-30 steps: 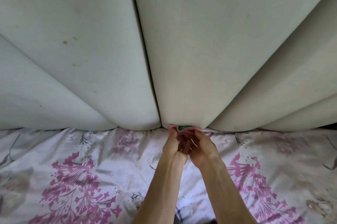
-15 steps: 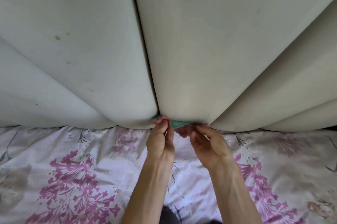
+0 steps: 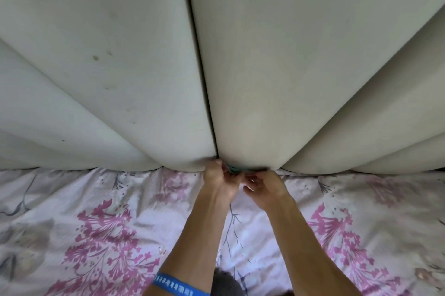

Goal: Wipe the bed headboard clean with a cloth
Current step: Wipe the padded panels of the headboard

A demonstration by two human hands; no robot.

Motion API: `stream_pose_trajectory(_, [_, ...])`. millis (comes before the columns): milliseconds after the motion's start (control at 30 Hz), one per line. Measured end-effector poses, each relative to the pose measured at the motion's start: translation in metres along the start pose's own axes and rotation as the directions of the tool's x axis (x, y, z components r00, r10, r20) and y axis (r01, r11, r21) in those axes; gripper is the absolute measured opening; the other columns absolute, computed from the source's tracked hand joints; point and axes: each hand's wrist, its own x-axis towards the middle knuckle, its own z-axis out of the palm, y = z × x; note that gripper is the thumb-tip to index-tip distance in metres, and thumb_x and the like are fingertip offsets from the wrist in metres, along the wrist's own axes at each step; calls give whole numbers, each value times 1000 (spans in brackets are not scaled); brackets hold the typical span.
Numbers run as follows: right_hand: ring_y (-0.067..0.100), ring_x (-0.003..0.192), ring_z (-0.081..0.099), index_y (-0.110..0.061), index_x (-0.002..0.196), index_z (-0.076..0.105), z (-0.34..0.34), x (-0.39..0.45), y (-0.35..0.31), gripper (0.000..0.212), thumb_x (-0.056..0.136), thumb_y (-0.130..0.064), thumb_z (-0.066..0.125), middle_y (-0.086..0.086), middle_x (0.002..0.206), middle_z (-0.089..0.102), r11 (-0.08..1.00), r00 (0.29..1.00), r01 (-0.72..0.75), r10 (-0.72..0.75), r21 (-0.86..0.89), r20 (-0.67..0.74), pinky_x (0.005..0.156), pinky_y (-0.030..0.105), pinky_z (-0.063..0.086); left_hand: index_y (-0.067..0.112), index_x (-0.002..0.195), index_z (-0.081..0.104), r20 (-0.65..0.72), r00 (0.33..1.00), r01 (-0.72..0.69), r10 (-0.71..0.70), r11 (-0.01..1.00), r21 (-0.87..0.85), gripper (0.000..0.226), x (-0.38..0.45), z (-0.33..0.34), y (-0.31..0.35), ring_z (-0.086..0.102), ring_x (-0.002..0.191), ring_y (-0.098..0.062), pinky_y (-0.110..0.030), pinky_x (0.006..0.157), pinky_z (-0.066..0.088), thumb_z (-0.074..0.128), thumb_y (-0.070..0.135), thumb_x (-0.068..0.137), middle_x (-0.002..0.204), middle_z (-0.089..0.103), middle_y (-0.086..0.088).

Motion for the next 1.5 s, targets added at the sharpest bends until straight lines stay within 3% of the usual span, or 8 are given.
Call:
stream_pose_trajectory(200, [37,118,58,2,126,52,-25,-56,-28,47,86,4,28,31,124,56,982,984,17,-49,187,170,98,38,33,-6,121,56,13,999,-45,49,975,-216,32,-34,-3,10,51,127,-31,-43,109,44,34,1,100,128,58,-20])
stream_pose_trajectory(333, [31,96,65,-6,92,59,-14,-96,-35,27,94,3,34,15,89,65,964,974,139,-174,227,145,105,43,39,1,100,61,12,991,-132,136,975,-181,20,-70,8,13,59,95,-21,-24,57,59,43,-9,98,110,59,-12])
stream_pose_trajectory(467, [16,67,57,-23,84,49,7,-144,-48,29,94,4,54,3,77,60,841,899,414,-438,349,-12,70,33,49,8,84,64,29,941,-329,338,930,-161,21,-113,26,17,62,88,-11,-29,90,56,57,-11,92,92,64,-2])
stream_pose_trajectory(733, [15,67,60,-21,74,60,38,-224,-92,26,87,0,69,-2,76,62,279,315,908,-946,311,-71,53,31,56,22,91,72,246,420,-870,874,465,-166,21,-197,79,40,69,84,-10,-24,68,57,73,2,85,109,73,-11])
stream_pose_trajectory(900, [-1,79,58,-13,100,64,21,-204,-86,14,88,-17,71,-6,101,46,-183,-149,929,-981,-323,126,71,32,56,16,96,71,419,2,-995,908,-40,90,17,-193,76,47,70,80,-12,-31,80,56,68,2,87,90,74,6])
stream_pose_trajectory(1167, [22,82,59,-13,104,56,27,-210,-87,32,75,-1,48,5,105,58,-486,-363,673,-874,-557,325,64,30,54,-7,112,63,681,-238,-760,692,-570,314,34,-187,58,28,61,111,-40,-50,92,52,65,-12,77,121,58,-24])
stream_pose_trajectory(1300, [2,75,64,-38,109,46,45,-249,-119,44,77,-13,63,-24,97,60,-373,-302,863,-922,-340,243,66,14,49,8,113,61,539,-370,-788,757,-563,250,35,-215,85,66,65,101,-31,-36,90,53,63,0,79,109,67,-14])
stream_pose_trajectory(1500, [11,74,60,-14,95,65,33,-225,-95,20,87,4,67,2,91,60,-273,-245,901,-961,-337,126,63,39,53,14,93,59,462,-238,-890,854,-383,249,21,-206,73,64,60,69,-22,-37,68,54,63,-1,80,78,64,-1])
